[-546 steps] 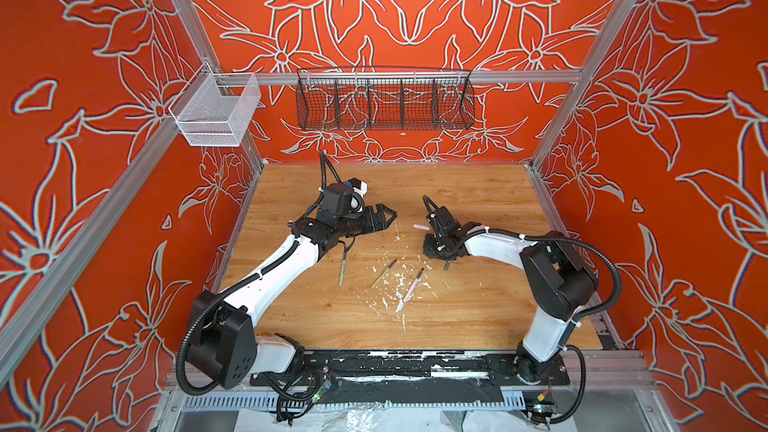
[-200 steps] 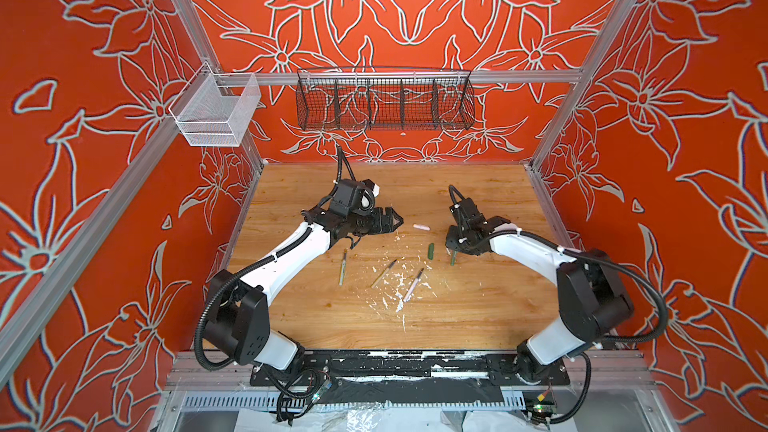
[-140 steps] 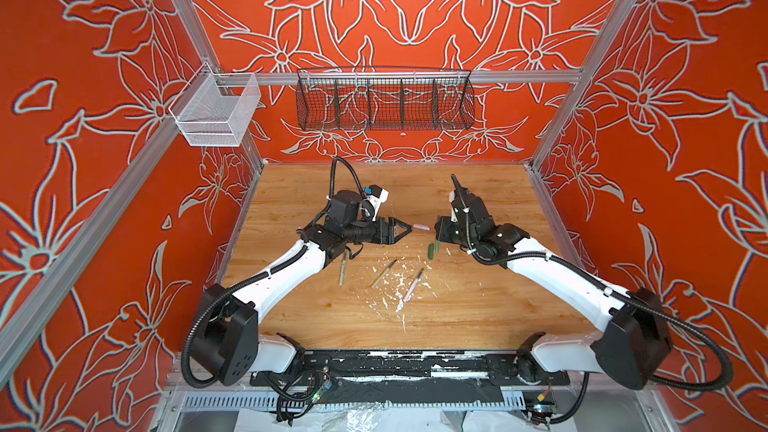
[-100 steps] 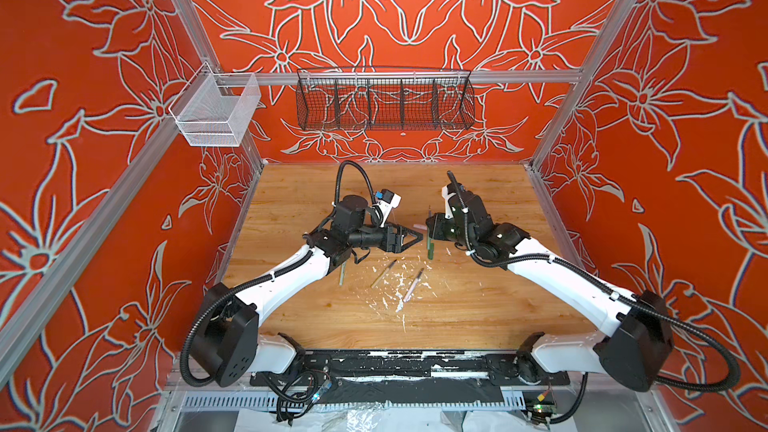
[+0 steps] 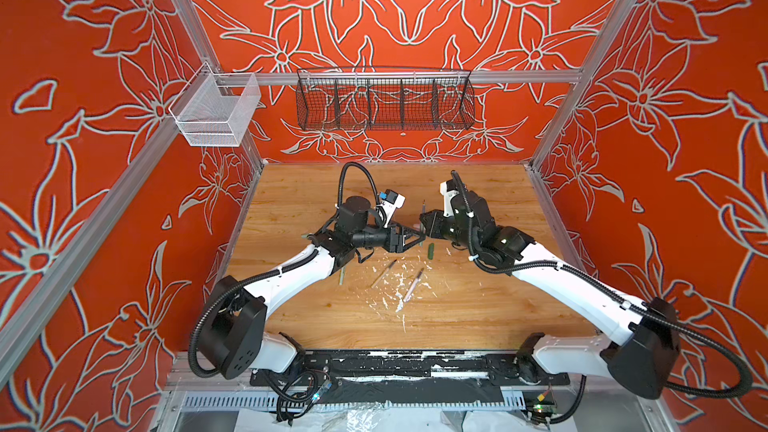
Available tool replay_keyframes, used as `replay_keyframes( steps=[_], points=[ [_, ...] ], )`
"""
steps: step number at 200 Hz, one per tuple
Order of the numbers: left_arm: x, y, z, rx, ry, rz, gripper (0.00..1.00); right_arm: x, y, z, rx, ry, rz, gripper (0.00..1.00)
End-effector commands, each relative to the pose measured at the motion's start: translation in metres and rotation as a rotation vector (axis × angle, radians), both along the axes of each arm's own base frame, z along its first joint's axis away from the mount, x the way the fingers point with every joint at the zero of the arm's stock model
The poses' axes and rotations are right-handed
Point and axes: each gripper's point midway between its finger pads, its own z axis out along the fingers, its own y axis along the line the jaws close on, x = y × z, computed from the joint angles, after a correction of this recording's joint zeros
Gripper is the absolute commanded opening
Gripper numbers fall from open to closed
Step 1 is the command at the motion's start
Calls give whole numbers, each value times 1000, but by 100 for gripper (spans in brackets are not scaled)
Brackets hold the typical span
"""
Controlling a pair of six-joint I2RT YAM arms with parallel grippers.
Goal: Insert the pens into the pen caps
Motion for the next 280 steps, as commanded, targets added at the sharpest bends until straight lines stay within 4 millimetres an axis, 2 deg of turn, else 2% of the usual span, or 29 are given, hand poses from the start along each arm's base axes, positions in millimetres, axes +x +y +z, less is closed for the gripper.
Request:
replay_keyframes(
  steps=[1, 27, 115, 145, 168, 189, 199, 217, 249, 270, 280],
  points=[
    [-3, -8, 3, -21, -13, -36, 58, -3, 8, 14, 73, -16, 15, 6],
    [-1, -8, 4, -18, -10, -24, 48, -5, 15, 14, 91, -7, 39, 6],
    [4, -3, 8, -18, -19, 33, 29, -11, 30, 4, 92, 18, 86, 6],
    [6, 0, 9, -16, -25, 53, 19, -12, 33, 1, 88, 25, 97, 6],
    [7, 2, 10, -15, -31, 71, 8, -13, 34, 1, 85, 26, 104, 7],
    [9, 5, 12, -19, -45, 86, 0, -16, 37, 5, 90, 23, 126, 17],
    [10, 6, 13, -22, -55, 96, 0, -17, 38, 10, 97, 13, 142, 25],
    [12, 10, 15, -24, -77, 120, 0, -22, 38, 22, 104, -9, 163, 35],
    [22, 26, 18, 5, -142, 214, 0, -32, 23, 47, 89, -86, 168, 43],
    [26, 41, 26, 37, -225, 291, 0, -38, 2, 55, 38, -166, 137, 47],
    [25, 47, 31, 44, -269, 318, 0, -38, -12, 54, -2, -203, 96, 44]
  ],
)
